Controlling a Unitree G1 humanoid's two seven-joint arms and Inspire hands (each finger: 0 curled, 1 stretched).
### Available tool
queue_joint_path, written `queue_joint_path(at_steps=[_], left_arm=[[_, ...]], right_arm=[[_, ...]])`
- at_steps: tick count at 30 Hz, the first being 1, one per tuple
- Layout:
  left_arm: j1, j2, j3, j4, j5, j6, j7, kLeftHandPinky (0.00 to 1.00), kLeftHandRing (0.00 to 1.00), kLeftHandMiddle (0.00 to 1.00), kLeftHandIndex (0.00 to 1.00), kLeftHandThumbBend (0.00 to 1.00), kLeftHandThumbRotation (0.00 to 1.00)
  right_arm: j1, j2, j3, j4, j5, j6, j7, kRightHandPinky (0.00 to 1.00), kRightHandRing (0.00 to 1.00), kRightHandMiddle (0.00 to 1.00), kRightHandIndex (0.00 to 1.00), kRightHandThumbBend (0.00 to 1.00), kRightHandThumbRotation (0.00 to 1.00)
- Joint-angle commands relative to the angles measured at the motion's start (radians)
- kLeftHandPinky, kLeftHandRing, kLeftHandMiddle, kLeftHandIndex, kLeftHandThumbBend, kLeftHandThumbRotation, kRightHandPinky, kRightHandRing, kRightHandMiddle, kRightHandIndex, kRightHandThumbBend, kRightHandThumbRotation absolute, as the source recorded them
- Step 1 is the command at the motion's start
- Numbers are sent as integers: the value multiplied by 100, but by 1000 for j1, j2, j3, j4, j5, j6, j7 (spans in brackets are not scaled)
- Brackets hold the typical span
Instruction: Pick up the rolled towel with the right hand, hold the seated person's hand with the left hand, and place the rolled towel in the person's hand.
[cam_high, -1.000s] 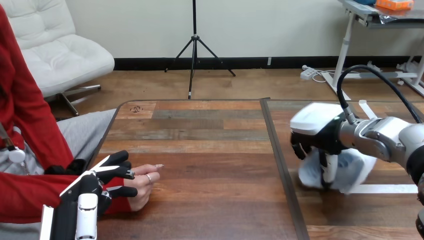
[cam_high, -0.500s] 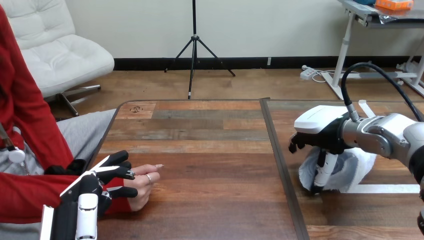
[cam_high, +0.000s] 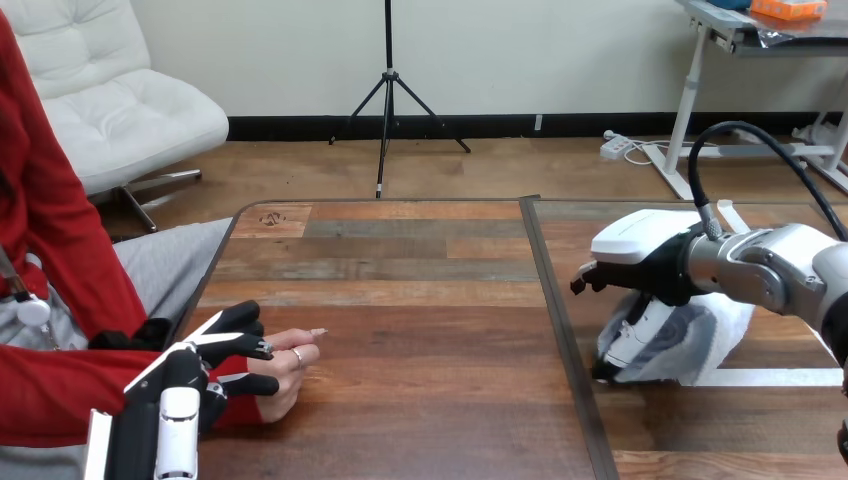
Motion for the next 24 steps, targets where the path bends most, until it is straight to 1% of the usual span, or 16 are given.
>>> queue_joint_path(at_steps=[1, 8, 15, 21, 24], left_arm=[[-107, -53, 2, -13, 3, -3, -2, 56, 78, 78, 52, 48, 100], [-112, -52, 5, -15, 6, -1, -1, 56, 78, 78, 52, 47, 100], [-113, -52, 8, -15, 4, -2, -1, 54, 77, 78, 51, 46, 100], [-113, -52, 9, -15, 1, -2, 0, 53, 77, 78, 51, 48, 100], [-113, -51, 8, -15, 0, -3, -2, 53, 76, 78, 51, 48, 100]], right_arm=[[-51, -15, -35, -32, 30, -7, 7, 73, 83, 87, 90, 100, 80], [-50, -16, -42, -35, 38, -13, 20, 77, 85, 89, 90, 100, 84], [-49, -18, -54, -38, 48, -18, 30, 78, 86, 90, 91, 100, 87], [-48, -23, -69, -40, 70, -30, 31, 78, 86, 89, 91, 100, 88], [-49, -28, -82, -40, 90, -41, 41, 76, 85, 88, 90, 100, 87]])
